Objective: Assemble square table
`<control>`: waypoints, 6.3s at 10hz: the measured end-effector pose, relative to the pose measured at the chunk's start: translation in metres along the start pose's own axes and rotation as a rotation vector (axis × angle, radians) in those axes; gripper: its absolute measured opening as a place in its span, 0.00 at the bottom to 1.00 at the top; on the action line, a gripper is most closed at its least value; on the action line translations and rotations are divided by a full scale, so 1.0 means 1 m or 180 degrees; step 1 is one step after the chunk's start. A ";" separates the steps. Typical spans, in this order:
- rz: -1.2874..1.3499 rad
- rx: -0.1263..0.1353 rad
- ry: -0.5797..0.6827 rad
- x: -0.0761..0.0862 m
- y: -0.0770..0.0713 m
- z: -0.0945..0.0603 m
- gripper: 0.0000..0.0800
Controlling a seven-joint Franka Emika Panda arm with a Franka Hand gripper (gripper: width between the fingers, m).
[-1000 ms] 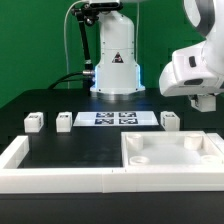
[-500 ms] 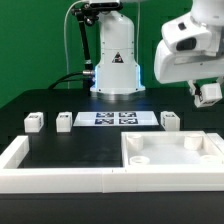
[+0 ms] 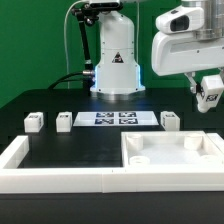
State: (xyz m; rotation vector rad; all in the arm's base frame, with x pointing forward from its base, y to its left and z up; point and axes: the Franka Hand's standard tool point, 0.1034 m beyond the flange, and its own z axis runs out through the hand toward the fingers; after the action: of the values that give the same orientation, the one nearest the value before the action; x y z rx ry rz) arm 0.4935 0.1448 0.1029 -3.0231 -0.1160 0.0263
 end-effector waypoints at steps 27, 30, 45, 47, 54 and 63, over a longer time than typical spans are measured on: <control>-0.0523 -0.0078 0.1638 0.114 0.041 0.018 0.36; -0.0511 -0.0092 0.1662 0.115 0.045 0.022 0.36; -0.0538 -0.0116 0.1845 0.112 0.042 0.034 0.81; -0.0556 -0.0109 0.1802 0.114 0.039 0.026 0.81; -0.0611 -0.0054 0.1372 0.115 0.032 0.008 0.81; -0.0524 0.0192 -0.0303 0.120 0.027 0.007 0.81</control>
Offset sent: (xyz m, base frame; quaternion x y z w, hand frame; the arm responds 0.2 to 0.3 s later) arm 0.0259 0.0011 0.0082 0.0088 0.1937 -0.0104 0.9810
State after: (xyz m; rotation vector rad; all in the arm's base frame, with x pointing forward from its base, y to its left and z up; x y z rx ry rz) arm 0.6151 0.1284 0.0916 -2.9412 -0.3652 0.1561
